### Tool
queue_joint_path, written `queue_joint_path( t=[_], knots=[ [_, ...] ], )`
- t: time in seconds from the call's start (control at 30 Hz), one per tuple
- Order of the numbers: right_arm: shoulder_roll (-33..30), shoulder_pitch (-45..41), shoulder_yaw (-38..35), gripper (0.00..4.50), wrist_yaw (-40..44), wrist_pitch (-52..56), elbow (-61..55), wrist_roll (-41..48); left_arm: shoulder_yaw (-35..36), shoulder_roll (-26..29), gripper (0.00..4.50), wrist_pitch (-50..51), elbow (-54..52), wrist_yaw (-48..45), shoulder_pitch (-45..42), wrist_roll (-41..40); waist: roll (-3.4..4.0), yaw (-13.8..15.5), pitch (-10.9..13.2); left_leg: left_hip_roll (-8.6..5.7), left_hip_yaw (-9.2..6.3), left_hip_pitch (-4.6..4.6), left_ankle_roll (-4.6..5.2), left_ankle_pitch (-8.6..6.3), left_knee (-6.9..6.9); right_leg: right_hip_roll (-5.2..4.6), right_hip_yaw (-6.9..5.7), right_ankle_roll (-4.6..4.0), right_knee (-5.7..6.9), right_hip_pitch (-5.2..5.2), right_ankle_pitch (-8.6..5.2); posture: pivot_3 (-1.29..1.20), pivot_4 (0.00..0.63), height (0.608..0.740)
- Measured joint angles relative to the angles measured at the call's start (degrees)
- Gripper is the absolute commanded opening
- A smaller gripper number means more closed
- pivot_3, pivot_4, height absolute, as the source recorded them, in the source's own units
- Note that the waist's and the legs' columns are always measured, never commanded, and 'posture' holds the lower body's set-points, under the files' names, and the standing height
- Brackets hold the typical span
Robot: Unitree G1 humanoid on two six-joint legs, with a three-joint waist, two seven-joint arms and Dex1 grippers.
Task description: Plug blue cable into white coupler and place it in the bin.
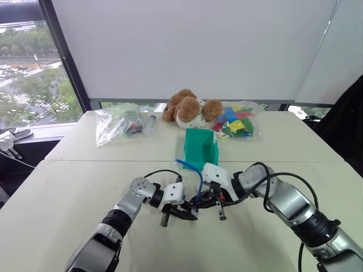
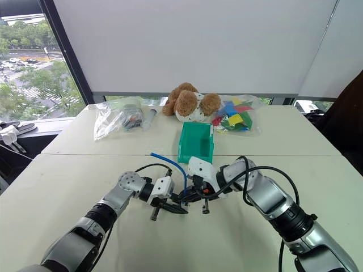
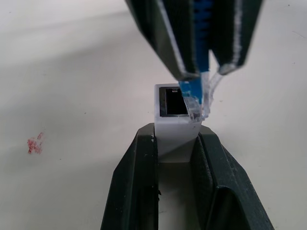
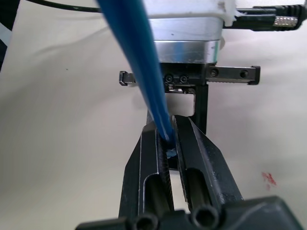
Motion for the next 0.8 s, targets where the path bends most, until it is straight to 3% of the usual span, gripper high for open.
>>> queue_joint_path(
  t=[0.8],
  knots=[
    [-1.06, -0.65, -0.58, 0.00, 1.72, 0.44, 1.11, -0.64, -0.02, -0.82, 0.33, -0.60, 0.91, 0.82, -0.22, 0.35, -0.02, 0.72, -0.05, -0.01, 0.00, 0.03, 0.00, 0.00, 0.03, -0.02, 0.00, 0.00, 0.00, 0.06, 0.00, 0.00, 0.150, 0.740]
  ],
)
